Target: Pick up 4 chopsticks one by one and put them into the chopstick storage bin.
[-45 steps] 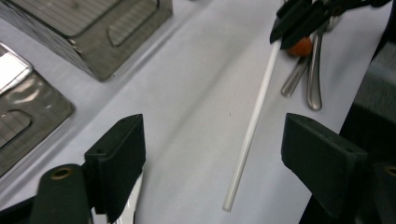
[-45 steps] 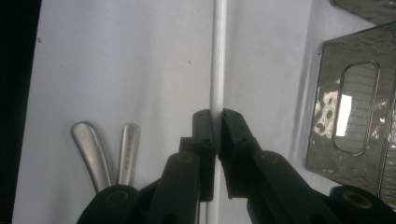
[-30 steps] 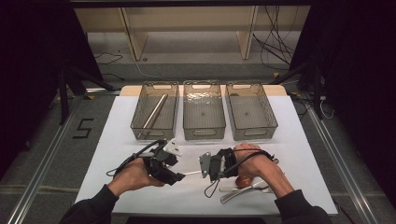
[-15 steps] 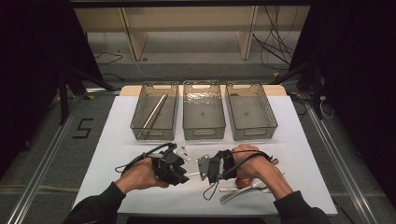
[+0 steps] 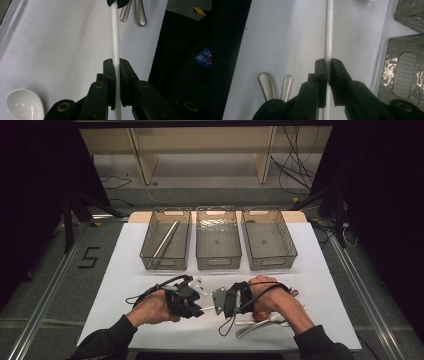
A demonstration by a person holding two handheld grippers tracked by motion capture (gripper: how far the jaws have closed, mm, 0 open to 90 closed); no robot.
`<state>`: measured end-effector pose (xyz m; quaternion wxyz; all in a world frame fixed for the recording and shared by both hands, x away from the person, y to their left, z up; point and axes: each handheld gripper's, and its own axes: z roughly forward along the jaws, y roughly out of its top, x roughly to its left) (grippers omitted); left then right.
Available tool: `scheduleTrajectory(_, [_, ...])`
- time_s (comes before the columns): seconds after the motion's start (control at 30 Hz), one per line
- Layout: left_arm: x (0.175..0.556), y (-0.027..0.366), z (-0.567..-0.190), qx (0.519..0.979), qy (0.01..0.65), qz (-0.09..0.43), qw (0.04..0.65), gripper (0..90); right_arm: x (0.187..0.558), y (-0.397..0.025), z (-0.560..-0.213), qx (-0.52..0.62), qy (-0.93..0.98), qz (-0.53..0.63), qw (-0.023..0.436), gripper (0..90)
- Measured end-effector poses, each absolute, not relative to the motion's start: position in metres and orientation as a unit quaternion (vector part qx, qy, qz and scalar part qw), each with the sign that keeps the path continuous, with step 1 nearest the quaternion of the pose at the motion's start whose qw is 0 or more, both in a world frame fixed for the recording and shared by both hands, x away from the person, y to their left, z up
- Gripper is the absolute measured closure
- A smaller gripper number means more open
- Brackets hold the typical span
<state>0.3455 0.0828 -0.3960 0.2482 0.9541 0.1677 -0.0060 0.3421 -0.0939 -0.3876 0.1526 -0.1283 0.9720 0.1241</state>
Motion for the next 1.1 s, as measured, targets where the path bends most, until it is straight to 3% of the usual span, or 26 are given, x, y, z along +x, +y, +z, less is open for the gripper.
scheduleTrajectory(0.1, [0.346,0.085,-0.396,0.954,0.169,-0.004,0.246,85.0,0.344,-0.096,-0.385,-0.122,0.970,0.128,0.164,75.1])
scheduleTrajectory(0.17, [0.348,0.089,-0.395,0.953,0.175,-0.003,0.249,85.0,0.344,-0.101,-0.381,-0.099,0.970,0.151,0.164,63.7])
scheduleTrajectory(0.5, [0.363,0.119,-0.390,0.931,0.240,0.020,0.275,85.0,0.346,-0.138,-0.367,0.024,0.949,0.253,0.186,39.4])
scheduleTrajectory(0.83, [0.378,0.152,-0.379,0.890,0.303,0.048,0.336,85.0,0.340,-0.174,-0.382,0.212,0.880,0.382,0.184,31.6])
scheduleTrajectory(1.1, [0.391,0.174,-0.377,0.865,0.351,0.064,0.353,85.0,0.328,-0.194,-0.391,0.270,0.850,0.416,0.177,28.0])
